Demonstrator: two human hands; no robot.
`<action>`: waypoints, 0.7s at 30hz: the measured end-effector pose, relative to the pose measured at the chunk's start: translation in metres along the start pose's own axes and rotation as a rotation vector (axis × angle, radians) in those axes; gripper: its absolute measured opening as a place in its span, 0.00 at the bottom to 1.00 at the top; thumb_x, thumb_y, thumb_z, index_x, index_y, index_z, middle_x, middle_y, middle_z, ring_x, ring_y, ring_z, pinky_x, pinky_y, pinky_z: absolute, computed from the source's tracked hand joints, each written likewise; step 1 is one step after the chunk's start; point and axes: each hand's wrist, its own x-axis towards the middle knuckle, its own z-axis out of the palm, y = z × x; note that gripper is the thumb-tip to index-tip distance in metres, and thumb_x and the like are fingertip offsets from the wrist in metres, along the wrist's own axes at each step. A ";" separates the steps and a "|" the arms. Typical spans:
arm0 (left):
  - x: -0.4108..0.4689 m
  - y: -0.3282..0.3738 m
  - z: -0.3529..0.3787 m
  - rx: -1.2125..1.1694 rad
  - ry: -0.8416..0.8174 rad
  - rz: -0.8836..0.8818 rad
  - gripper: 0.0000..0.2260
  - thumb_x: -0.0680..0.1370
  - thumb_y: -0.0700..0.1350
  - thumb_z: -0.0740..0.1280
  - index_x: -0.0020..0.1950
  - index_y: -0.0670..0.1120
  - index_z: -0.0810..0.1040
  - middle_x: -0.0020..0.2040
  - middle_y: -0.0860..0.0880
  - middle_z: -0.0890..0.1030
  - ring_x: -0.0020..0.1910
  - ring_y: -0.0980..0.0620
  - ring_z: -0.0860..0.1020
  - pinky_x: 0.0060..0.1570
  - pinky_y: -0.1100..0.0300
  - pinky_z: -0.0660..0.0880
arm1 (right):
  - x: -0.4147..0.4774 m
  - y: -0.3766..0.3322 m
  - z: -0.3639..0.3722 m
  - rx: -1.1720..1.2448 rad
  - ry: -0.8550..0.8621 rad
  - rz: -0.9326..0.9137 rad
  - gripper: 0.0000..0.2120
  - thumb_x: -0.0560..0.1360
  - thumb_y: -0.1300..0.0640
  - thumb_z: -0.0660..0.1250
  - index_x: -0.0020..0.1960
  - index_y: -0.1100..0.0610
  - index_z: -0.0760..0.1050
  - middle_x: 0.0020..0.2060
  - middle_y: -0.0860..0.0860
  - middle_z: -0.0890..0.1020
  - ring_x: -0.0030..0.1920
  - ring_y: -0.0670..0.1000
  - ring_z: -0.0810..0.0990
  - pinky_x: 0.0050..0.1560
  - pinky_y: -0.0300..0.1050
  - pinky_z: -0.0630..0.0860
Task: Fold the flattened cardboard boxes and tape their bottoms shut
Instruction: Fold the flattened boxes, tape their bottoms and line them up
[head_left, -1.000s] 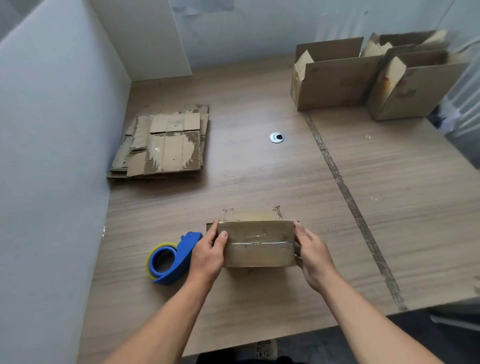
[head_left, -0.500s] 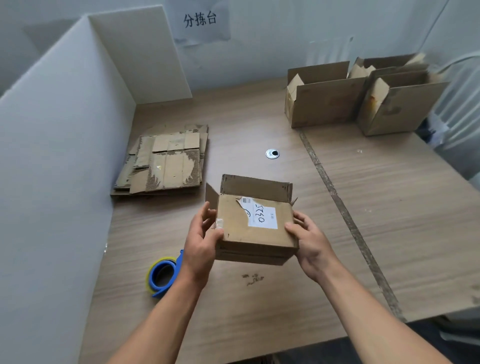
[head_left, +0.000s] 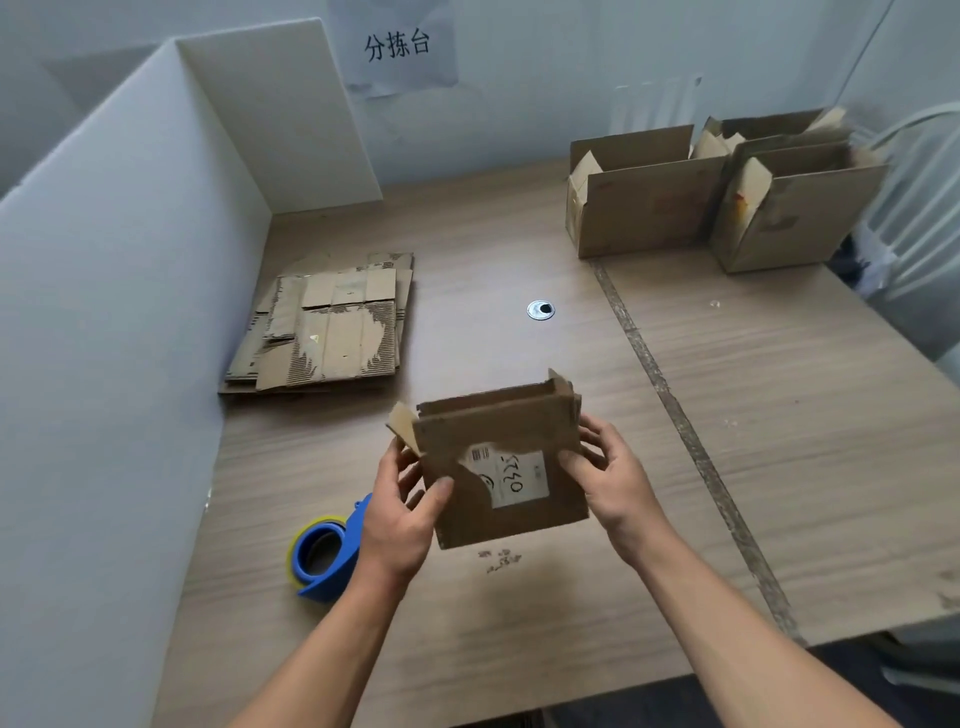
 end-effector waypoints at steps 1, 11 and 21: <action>0.000 0.000 -0.001 0.010 -0.003 -0.016 0.29 0.71 0.48 0.72 0.72 0.52 0.70 0.62 0.55 0.79 0.64 0.54 0.77 0.65 0.50 0.75 | -0.002 0.001 -0.001 0.004 -0.005 -0.006 0.17 0.78 0.63 0.69 0.61 0.45 0.76 0.58 0.48 0.82 0.58 0.44 0.81 0.52 0.38 0.79; -0.016 -0.035 -0.011 0.204 -0.163 -0.136 0.36 0.67 0.64 0.74 0.74 0.61 0.68 0.67 0.56 0.77 0.66 0.56 0.76 0.66 0.47 0.74 | -0.029 0.040 -0.036 -0.305 -0.186 0.049 0.35 0.70 0.36 0.71 0.74 0.38 0.66 0.69 0.37 0.73 0.69 0.38 0.71 0.67 0.44 0.72; -0.005 -0.026 -0.003 0.453 -0.114 0.016 0.26 0.74 0.48 0.74 0.70 0.56 0.69 0.63 0.56 0.77 0.64 0.55 0.75 0.63 0.53 0.74 | -0.001 0.008 -0.026 -0.685 -0.088 0.024 0.33 0.74 0.47 0.73 0.75 0.42 0.64 0.62 0.42 0.70 0.63 0.44 0.72 0.66 0.45 0.70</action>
